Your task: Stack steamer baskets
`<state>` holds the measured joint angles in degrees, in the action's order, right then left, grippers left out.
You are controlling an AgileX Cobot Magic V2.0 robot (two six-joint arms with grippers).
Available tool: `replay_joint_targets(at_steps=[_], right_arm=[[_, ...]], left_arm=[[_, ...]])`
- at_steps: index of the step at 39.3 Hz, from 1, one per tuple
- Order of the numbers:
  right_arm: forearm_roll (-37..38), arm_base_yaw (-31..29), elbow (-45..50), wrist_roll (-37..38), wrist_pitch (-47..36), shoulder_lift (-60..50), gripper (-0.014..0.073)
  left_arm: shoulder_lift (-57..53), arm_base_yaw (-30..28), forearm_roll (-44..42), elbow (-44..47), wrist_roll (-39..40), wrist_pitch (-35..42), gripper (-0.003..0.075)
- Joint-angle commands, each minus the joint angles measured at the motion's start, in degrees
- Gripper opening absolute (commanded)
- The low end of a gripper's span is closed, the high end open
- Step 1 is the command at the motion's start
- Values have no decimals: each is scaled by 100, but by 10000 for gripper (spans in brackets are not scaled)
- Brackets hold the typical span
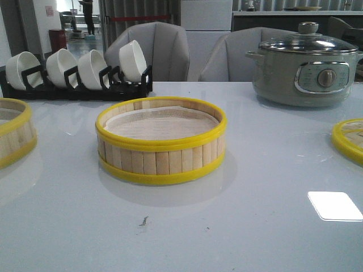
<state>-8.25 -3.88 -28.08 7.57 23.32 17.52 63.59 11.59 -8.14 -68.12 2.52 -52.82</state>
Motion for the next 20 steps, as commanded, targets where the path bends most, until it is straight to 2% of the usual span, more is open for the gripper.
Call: replay_joint_targets(at_steps=[1, 4, 8, 20], right_arm=[[-63, -14, -861, -291, 122, 914, 27], [-63, 34, -1323, -421, 422, 1441, 27], [-63, 83, -1691, -437, 431, 1906, 27], [-76, 83, -1823, -432, 32, 2234, 27]], left_arm=[[-91, 48, 62, -228, 48, 389, 88], [-91, 48, 62, -228, 48, 334, 88], [-91, 48, 106, -228, 48, 334, 88], [-91, 48, 106, -228, 48, 252, 88]])
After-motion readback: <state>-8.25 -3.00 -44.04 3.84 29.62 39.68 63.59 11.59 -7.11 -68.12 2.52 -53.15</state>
